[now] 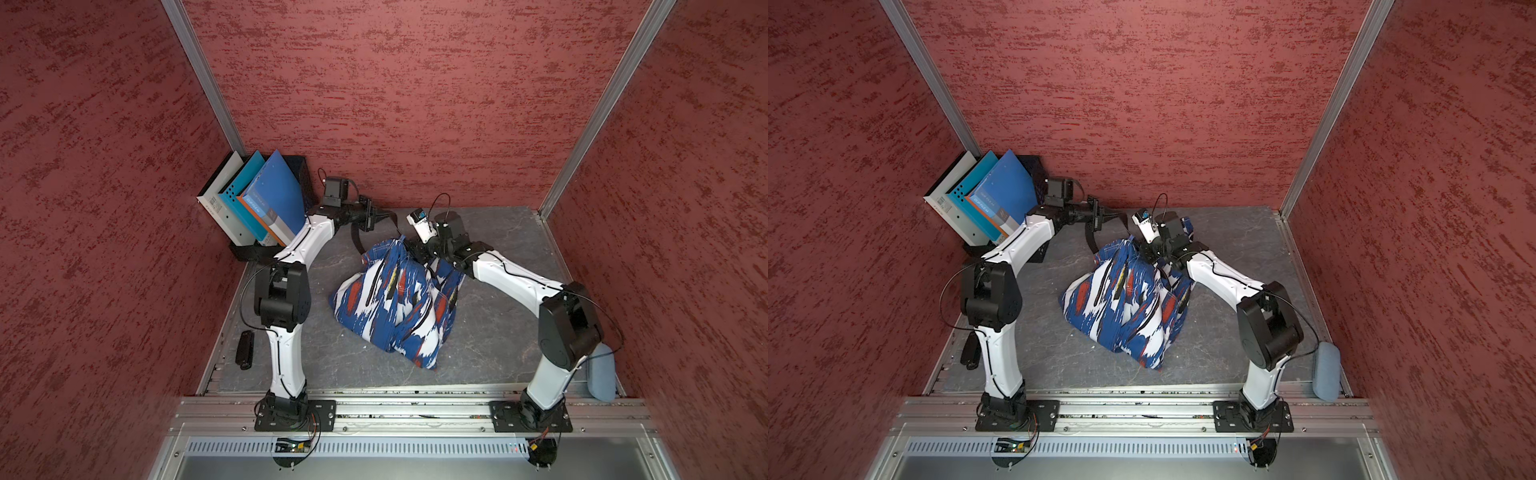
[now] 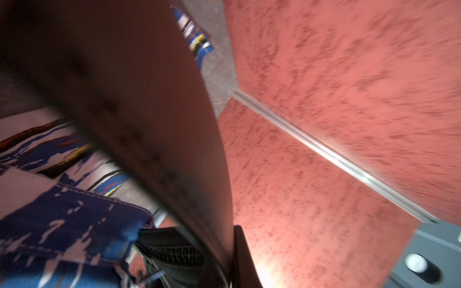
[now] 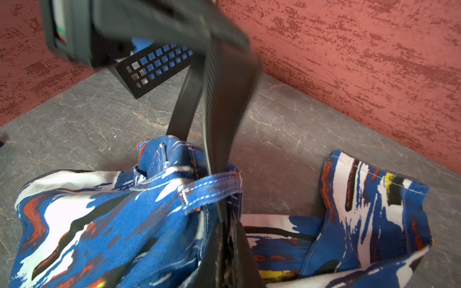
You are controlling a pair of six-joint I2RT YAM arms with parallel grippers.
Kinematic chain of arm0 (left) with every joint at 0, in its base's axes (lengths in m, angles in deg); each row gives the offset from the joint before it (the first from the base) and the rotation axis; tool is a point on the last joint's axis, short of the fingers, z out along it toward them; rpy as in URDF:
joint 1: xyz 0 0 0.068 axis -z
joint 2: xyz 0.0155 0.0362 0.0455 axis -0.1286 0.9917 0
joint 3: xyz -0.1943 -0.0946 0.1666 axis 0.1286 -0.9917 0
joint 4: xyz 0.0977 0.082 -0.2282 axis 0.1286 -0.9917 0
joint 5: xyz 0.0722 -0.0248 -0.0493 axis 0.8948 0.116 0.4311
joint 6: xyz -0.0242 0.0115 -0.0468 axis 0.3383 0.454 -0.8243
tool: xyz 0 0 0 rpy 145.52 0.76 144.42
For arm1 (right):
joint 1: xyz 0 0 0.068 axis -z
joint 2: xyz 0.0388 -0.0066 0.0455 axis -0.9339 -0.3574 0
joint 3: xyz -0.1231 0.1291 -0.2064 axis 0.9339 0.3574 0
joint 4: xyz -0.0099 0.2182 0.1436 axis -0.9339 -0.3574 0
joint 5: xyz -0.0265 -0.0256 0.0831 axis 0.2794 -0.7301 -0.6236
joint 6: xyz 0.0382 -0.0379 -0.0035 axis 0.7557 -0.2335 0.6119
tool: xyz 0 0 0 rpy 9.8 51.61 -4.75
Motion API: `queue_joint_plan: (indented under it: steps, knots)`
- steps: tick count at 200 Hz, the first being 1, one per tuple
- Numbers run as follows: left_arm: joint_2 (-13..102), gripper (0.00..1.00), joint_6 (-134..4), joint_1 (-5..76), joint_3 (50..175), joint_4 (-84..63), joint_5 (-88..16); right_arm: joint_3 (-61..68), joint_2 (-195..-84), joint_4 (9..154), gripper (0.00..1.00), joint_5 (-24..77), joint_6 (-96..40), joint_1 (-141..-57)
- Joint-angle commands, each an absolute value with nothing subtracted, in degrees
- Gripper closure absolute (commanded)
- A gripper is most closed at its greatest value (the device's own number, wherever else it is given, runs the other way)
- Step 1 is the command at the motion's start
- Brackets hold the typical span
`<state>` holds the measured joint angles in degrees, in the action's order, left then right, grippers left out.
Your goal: Remove the belt from the trousers
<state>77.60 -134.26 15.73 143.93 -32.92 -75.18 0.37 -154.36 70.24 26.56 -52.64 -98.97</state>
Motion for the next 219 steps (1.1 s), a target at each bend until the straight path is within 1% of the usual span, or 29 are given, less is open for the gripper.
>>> queue_joint_plan:
  steps: [1, 23, 49, 61, 82, 111, 133, 158, 179, 202, 219]
  knots:
    - [67.24, 1.00, -137.08, 8.06, 145.11, -21.13, -76.66, 2.12, -158.03, 53.32, 1.00, 28.51, -52.62, -98.04]
    - [64.05, 1.00, -128.47, 6.45, 142.56, -31.73, -73.61, 0.77, -158.81, 52.62, 1.00, 28.55, -52.65, -98.01]
    - [59.71, 1.00, -123.80, 6.37, 136.40, -34.96, -68.16, -0.30, -159.14, 51.80, 1.00, 28.77, -52.75, -98.05]
    - [58.60, 1.00, -121.20, 6.50, 135.65, -38.06, -65.68, -0.71, -159.19, 51.48, 1.00, 28.97, -52.96, -98.02]
    - [59.02, 1.00, -117.33, 6.67, 137.93, -42.68, -64.37, -1.49, -159.69, 50.95, 1.00, 29.02, -53.18, -98.06]
    - [58.50, 1.00, -115.01, 6.61, 143.08, -44.00, -61.73, -2.49, -160.14, 50.35, 1.00, 29.38, -53.36, -98.06]
    - [57.11, 1.00, -113.83, 4.62, 147.26, -45.91, -59.50, -2.70, -160.29, 50.32, 1.00, 29.99, -53.33, -98.02]
    - [53.85, 1.00, -110.47, 2.44, 149.75, -52.37, -51.93, -2.24, -160.27, 50.27, 1.00, 30.61, -53.41, -97.99]
    - [49.33, 1.00, -109.35, 1.45, 144.88, -53.17, -45.82, -1.60, -160.25, 50.28, 1.00, 30.71, -53.66, -98.03]
    - [46.27, 1.00, -111.20, -0.13, 137.12, -50.97, -45.78, -1.29, -160.23, 50.44, 1.00, 30.40, -53.88, -98.00]
    - [44.29, 1.00, -112.30, -1.49, 133.64, -49.81, -45.89, -1.36, -160.28, 50.23, 1.00, 30.75, -54.18, -97.99]
